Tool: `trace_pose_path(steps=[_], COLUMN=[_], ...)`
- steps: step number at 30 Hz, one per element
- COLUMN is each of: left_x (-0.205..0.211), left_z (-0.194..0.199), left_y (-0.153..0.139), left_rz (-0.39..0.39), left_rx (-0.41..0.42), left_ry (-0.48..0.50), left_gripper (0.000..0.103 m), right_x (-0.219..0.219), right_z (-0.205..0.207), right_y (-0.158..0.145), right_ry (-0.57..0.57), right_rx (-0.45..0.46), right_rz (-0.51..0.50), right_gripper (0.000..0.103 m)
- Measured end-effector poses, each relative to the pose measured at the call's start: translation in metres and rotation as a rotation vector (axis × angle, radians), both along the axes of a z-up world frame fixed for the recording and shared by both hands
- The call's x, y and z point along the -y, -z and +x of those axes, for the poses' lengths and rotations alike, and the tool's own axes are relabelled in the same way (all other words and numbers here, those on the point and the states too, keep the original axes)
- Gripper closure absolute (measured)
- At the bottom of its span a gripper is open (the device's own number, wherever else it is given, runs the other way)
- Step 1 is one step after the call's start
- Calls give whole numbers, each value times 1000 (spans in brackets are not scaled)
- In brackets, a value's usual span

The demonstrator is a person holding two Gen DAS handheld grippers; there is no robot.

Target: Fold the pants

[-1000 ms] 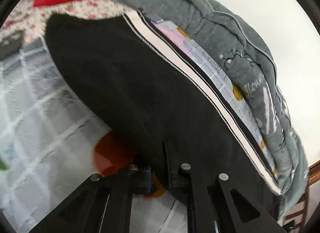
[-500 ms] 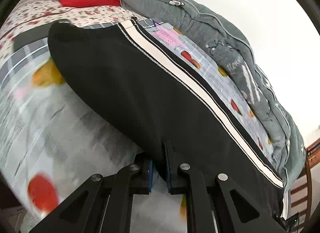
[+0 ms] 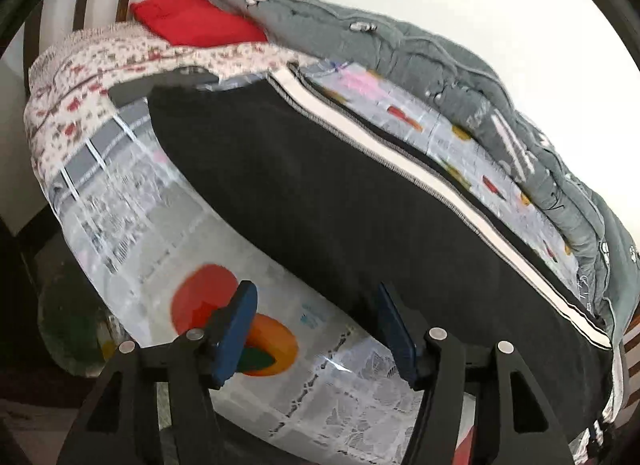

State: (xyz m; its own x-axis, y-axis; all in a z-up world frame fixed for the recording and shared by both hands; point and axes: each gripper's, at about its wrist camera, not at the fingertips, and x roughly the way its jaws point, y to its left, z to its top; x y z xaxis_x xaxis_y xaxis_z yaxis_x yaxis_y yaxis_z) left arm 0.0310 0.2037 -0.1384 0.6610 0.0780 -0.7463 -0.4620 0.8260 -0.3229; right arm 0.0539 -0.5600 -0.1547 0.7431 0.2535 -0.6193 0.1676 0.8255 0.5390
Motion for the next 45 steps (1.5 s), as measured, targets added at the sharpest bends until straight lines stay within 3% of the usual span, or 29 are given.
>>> trace_pose_path(steps=[2,4,6,12,14,15,18,21,24,27,29,32,34,39,45], left_x=[-2,-2,2,24,27,28,32,29,18,4,-5,-13,-18,-43,-75], left_z=[-2,-2,0,22,29,32,40,46,56,65,75,88,97,117,159], left_y=[-7,-13,-19,-33,-34,-34,-36,-35,-36,-39,-38,-36,-36,-37,-29], left_rz=[-10,-22,-20,34,33,33,65,100,82,88,85,93,117,135,152], left_rx=[30,53,72,105,97,94,85,73,68,72,58,32,20,5,-52], left_ry=[-17,-22,-28,-10,-5,1,23,34,46,35,37,50,54,19,-3], left_gripper=[43,42,42,42,42,42,42,42,42,42,42,42,42,42,50], right_x=[14,24,31,39,33,30,36,47,55,51,41,16,-4,-45,-107], right_z=[4,15,32,97,105,106,91,97,87,76,74,75,81,102,143], right_y=[-4,-6,-6,5,-1,-7,-19,5,1,-22,-39,-66,-84,-109,-103], right_ry=[35,64,92,130,137,130,94,119,83,109,120,137,128,46,-64], right_rx=[18,32,31,-38,-47,-27,111,-18,-14,-29,-42,-33,-5,66,62], right_rz=[22,33,39,111,45,-22,-61,-90,-65,-164,-270,-481,-611,-623,-672], right_gripper=[58,48,46,40,60,78,79,72,69,59,58,57,49,43,43])
